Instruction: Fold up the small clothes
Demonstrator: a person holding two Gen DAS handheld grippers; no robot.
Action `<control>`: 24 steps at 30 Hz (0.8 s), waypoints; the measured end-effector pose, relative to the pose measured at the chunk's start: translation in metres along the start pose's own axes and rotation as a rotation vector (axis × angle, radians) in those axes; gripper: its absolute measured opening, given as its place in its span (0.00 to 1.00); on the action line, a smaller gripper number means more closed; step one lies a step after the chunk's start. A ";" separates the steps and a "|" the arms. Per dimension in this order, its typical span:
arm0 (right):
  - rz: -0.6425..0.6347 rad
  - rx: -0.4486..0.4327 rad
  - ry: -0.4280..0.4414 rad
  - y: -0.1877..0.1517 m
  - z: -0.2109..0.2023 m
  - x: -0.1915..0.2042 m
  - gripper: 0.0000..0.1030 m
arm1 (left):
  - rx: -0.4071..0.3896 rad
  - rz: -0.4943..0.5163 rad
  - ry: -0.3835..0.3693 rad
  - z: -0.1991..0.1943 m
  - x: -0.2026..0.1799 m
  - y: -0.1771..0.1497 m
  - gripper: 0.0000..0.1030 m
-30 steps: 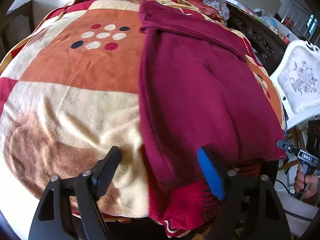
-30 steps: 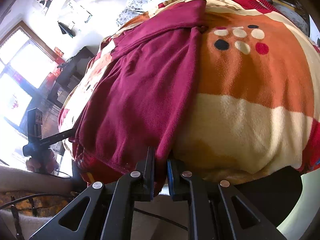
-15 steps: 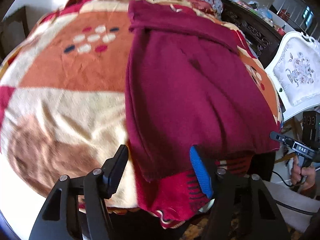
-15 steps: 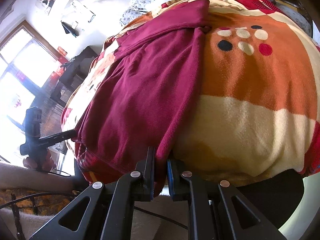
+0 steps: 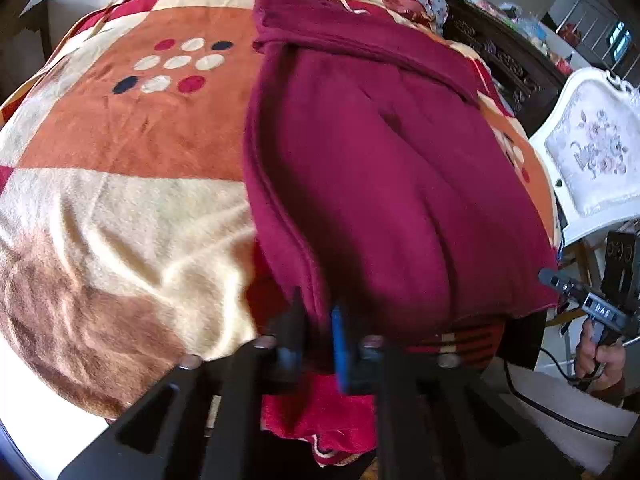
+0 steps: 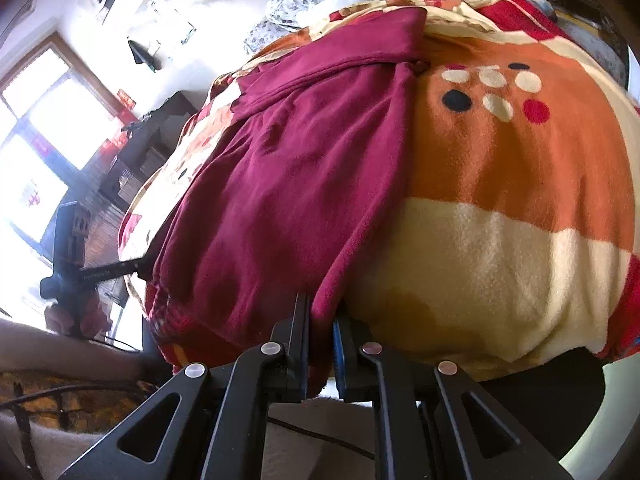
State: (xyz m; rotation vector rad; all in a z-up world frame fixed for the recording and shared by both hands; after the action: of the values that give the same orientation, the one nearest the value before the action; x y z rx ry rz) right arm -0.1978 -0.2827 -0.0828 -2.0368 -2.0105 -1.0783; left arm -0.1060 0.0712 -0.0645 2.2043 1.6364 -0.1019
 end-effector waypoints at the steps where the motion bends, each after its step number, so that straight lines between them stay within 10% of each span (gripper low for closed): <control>1: 0.008 -0.015 0.022 0.002 -0.005 0.000 0.10 | -0.003 -0.007 -0.026 -0.003 0.004 0.000 0.08; 13: -0.027 -0.254 0.179 0.051 -0.065 0.019 0.10 | -0.206 -0.060 -0.143 -0.070 0.033 0.031 0.07; 24: -0.059 -0.356 0.151 0.170 -0.067 0.023 0.10 | -0.398 -0.016 -0.092 -0.113 0.024 0.116 0.07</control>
State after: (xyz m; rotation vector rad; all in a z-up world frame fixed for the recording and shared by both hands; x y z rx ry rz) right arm -0.0743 -0.3206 0.0489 -1.9782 -1.9265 -1.6511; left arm -0.0095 0.1049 0.0633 1.8583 1.4758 0.1079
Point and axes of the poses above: each gripper's, at about its wrist camera, not at the fingertips, and z roughly the way its jaws point, x to its left, y to its top, the point moved 1 cm from there along z, roughly the way its jaws point, and after that the axes turned 10 degrees about x, right-handed, at the moved point
